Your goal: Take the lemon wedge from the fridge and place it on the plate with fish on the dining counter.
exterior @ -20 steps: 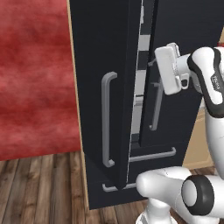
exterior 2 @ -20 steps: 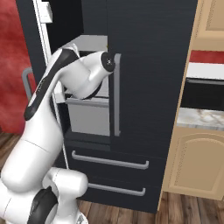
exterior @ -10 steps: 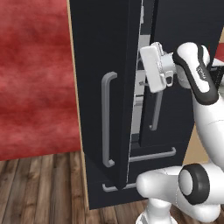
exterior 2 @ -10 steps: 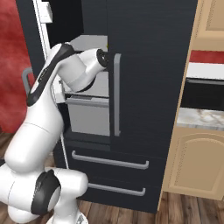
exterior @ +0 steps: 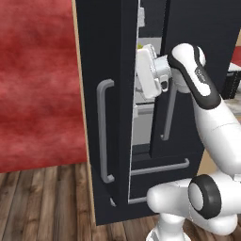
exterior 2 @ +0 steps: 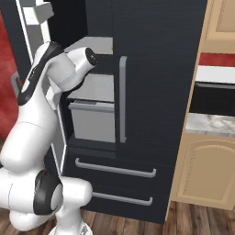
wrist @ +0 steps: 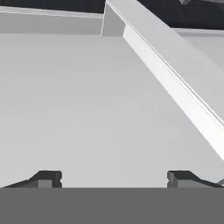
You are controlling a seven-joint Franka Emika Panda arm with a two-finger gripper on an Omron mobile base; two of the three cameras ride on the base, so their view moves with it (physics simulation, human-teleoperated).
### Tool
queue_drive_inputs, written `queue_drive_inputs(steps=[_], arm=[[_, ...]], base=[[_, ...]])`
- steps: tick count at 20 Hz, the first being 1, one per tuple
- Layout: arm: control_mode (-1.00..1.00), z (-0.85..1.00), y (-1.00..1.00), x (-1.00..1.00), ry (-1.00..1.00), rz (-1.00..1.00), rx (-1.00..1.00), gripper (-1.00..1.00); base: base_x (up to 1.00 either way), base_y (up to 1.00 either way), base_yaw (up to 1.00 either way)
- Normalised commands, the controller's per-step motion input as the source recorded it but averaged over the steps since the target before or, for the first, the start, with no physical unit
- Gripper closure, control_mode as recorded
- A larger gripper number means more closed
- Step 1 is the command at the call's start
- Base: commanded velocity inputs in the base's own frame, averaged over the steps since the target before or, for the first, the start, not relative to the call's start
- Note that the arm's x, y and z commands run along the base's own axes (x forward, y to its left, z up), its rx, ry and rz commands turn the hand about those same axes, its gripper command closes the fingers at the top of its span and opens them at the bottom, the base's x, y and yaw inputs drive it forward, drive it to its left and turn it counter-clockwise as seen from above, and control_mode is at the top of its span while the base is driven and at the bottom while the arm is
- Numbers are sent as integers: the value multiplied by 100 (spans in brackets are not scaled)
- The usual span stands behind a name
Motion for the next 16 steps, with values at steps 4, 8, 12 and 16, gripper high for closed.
queue_drive_inputs(steps=[4, 8, 12, 16], arm=[[-100, -13, 74, 3, -4, 1, 12, -100], [-100, -2, 2, 2, 0, 0, 4, -100], [-100, 10, -25, -40, -4, -8, 0, -100], [-100, 60, -72, -99, -4, -23, 1, -100]], base=[[0, 0, 0], [0, 0, 0], [0, 0, 0], [0, 0, 0]])
